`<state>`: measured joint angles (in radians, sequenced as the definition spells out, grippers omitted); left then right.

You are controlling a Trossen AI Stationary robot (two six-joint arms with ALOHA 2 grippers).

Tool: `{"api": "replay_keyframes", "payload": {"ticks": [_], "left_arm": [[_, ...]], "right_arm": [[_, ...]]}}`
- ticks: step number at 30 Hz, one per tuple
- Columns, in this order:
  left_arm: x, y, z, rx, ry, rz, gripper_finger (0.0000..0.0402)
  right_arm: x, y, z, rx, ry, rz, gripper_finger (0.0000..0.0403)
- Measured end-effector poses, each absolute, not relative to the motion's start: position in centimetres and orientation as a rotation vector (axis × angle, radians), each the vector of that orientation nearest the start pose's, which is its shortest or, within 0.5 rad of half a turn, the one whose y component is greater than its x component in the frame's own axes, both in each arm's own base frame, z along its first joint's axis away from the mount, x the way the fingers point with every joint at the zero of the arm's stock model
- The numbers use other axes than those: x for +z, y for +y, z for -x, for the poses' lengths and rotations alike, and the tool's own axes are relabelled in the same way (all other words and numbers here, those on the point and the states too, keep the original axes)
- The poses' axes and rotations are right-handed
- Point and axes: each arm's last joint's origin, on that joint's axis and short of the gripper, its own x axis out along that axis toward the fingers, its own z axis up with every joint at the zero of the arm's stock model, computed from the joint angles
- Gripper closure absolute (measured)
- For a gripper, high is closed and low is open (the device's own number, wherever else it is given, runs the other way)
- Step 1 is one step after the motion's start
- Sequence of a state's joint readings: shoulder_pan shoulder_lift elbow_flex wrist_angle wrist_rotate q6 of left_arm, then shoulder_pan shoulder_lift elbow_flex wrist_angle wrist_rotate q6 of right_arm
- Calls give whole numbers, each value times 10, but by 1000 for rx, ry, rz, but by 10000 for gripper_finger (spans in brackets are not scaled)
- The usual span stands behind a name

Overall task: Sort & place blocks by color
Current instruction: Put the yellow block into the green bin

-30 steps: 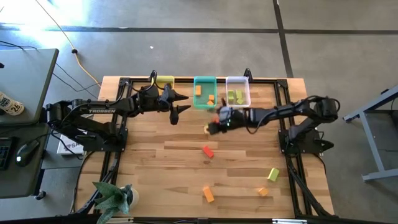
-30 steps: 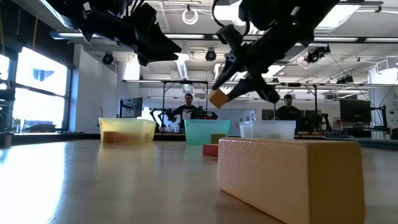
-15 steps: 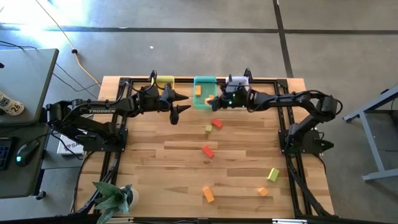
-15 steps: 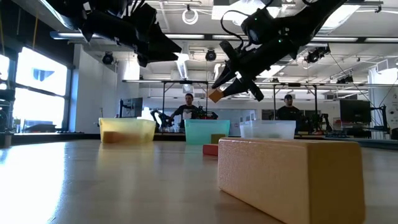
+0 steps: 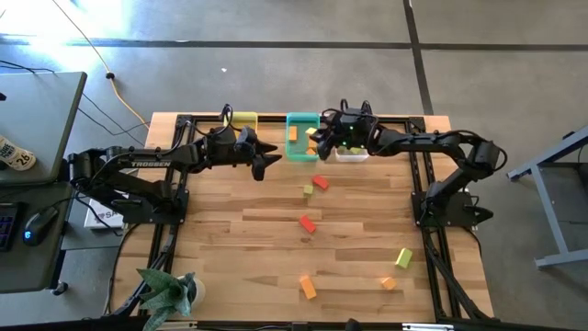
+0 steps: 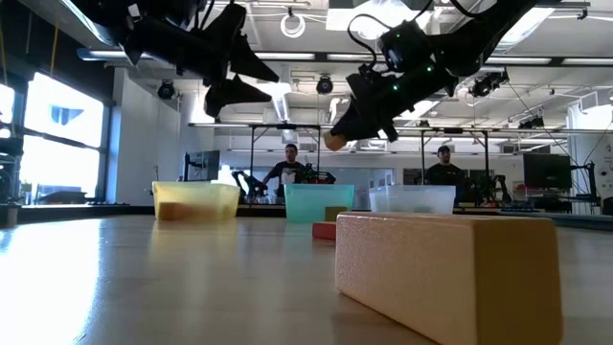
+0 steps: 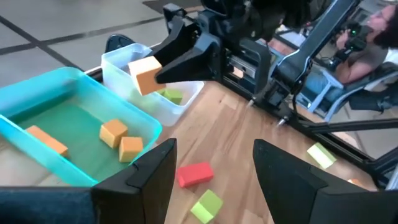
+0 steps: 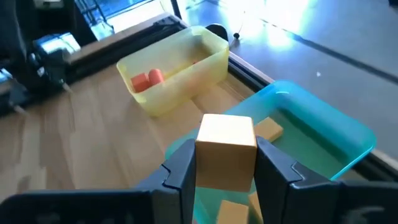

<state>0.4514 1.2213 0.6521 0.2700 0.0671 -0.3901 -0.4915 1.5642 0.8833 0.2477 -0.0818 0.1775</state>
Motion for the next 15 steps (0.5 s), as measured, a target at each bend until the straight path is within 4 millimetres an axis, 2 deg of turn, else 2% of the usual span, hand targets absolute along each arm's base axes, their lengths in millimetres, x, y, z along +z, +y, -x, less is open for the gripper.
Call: {"api": "replay_keyframes", "payload": {"ticks": [6, 10, 15], "left_arm": [[246, 113, -237, 444, 219, 441, 200], [267, 116, -241, 469, 222, 338, 200], [287, 120, -243, 518, 302, 214, 200]], "right_arm": [[211, -157, -299, -412, 420, -257, 304], [195, -158, -303, -416, 475, -240, 304], [186, -161, -305, -445, 492, -264, 301]]}}
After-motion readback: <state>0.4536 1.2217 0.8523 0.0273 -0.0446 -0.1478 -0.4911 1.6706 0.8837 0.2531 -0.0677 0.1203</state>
